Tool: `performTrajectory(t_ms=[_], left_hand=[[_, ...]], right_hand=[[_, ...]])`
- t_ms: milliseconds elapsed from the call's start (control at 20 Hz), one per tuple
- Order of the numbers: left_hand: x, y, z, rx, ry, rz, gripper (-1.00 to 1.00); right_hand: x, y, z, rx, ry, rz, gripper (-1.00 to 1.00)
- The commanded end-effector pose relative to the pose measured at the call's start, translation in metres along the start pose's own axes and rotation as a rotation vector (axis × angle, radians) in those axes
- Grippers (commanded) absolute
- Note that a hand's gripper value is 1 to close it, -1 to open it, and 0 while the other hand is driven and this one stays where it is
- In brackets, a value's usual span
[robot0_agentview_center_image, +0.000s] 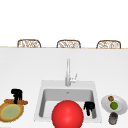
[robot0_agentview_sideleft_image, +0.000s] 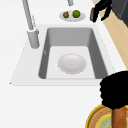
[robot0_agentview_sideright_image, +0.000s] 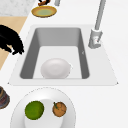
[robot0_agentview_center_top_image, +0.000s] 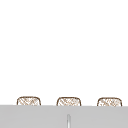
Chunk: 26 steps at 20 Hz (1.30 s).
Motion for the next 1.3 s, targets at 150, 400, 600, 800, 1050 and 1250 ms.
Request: performTrajectory(t_ms=[150,400,600,800,1050,1250], left_hand=[[0.023,-0.035,0.033,0.017,0.026,-0.004,1.00],[0.007,-0.059,0.058,0.065,0.009,-0.029,1.00],[-0.011,-0.063,0.054,0.021,0.023,-0.042,1.00],[-0.034,-0.065,0.056,0.016,0.022,-0.049,1.00],[-0.051,-0.090,0.070,0.028,0.046,-0.047,1.00],[-0.045,-0.084,0.073,0.033,0.010,-0.009,1.00]], right_hand=[[0.000,0.000,0.000,0.000,0.000,0.000,0.00],[0.000,0.000,0.000,0.000,0.000,0.000,0.00],[0.000,0.000,0.000,0.000,0.000,0.000,0.00],[0.000,0.000,0.000,0.000,0.000,0.000,0.00],[0.000,0.000,0.000,0.000,0.000,0.000,0.00],[0.000,0.000,0.000,0.000,0.000,0.000,0.00]])
